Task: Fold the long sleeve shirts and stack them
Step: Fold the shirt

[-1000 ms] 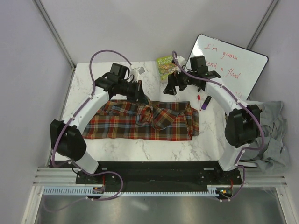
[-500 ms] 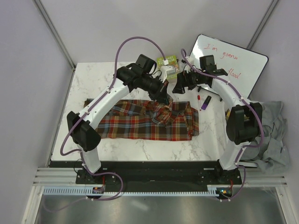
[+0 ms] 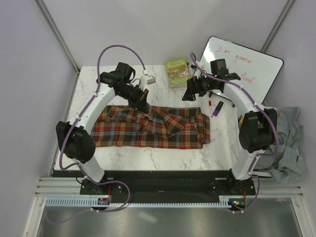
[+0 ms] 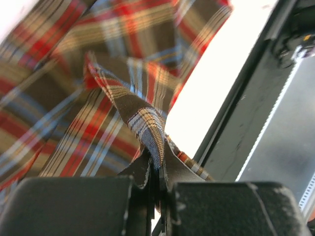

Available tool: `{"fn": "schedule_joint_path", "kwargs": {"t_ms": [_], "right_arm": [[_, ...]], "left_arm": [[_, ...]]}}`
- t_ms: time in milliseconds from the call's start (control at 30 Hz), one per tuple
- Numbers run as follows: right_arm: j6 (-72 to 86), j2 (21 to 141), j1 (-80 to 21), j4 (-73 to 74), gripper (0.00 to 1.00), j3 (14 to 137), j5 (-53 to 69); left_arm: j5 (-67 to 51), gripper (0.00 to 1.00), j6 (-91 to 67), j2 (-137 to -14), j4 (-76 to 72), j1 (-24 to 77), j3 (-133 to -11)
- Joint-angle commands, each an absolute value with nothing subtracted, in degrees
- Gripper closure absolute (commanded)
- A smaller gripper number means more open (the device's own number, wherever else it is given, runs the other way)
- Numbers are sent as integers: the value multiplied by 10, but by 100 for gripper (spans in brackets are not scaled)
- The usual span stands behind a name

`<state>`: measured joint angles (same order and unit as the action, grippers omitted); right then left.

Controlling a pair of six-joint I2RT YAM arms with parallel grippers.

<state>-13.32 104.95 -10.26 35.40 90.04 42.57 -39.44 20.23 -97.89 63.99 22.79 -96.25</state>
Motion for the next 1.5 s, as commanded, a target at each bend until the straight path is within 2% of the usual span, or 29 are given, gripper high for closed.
{"fn": "schedule_joint_path", "kwargs": {"t_ms": [0, 433, 1067, 1367, 1467], "right_arm": [[-142, 1043, -102, 359, 2, 917, 448], [-185, 1033, -114, 392, 2, 885, 429], [-229, 1030, -142, 425, 6, 849, 408], [-223, 1035, -167, 414, 14, 837, 401], [-225, 1033, -177, 412, 25, 825, 399]], "left_arm": [[-368, 98, 301, -948, 658, 193, -917], [-323, 98, 390, -915, 634, 139, -802], [-270, 98, 509, -927, 611, 48, -790], [-260, 97, 555, -958, 562, 27, -789], [-259, 97, 562, -966, 553, 25, -791]]}}
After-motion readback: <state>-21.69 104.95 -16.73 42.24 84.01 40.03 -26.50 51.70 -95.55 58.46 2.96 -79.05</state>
